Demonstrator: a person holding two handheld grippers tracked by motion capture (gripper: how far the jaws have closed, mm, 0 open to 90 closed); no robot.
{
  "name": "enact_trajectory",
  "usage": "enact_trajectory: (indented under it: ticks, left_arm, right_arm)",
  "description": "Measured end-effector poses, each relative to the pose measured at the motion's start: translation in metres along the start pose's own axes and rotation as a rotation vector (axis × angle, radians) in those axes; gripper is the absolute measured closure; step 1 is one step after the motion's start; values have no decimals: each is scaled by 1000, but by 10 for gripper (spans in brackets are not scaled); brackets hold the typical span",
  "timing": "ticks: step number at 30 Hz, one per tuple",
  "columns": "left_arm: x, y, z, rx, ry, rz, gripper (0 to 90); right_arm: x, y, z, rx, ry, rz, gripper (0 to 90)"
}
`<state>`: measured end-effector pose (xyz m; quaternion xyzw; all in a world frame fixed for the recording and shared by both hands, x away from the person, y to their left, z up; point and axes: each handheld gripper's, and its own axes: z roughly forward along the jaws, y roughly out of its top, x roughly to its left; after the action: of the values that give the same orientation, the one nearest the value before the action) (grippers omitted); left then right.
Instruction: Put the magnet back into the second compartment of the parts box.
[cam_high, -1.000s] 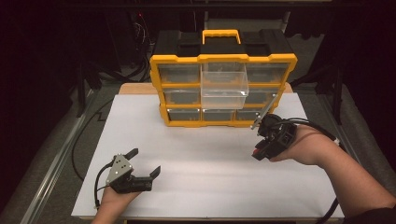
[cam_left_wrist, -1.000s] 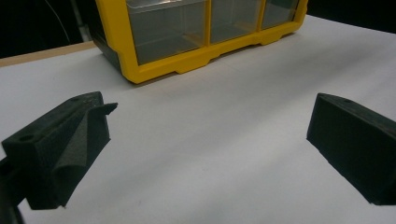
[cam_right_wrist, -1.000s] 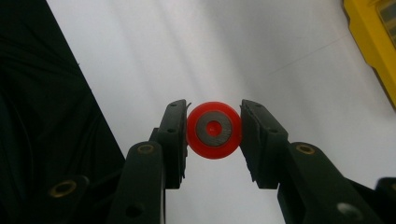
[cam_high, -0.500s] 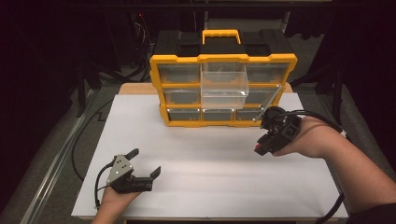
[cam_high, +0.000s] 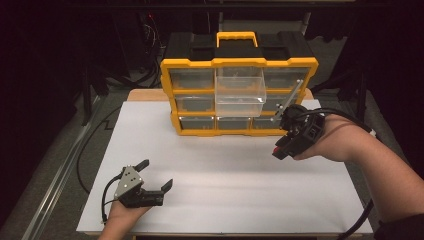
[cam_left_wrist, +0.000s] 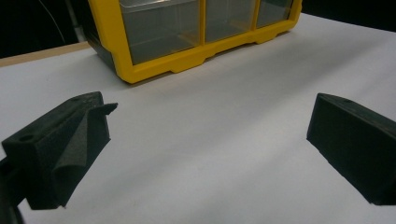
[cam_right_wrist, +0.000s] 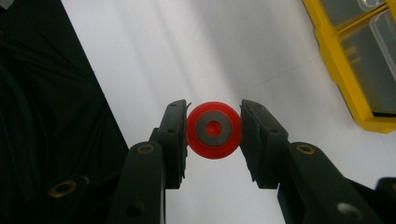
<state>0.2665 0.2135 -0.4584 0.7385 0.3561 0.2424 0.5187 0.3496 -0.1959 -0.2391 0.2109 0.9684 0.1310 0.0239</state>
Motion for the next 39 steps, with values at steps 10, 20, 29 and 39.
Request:
enact_trajectory:
  ticks: [10,20,29,39]
  left_arm:
    - [0,0,-1,-4,-2,-2,5]
    - [0,0,-1,-2,-4,-1,5]
    - [-1,0,0,-1,-9,1,5]
    - [-1,-1,0,3,-9,3,5]
  right_arm:
    - [1,13,-17,-14,-6,-11,647]
    - [2,27,-35,-8,-8,-22,647]
    - [-1,33,-48,-1,-13,-26,647]
    - [-8,39,-55,7,-14,-23,647]
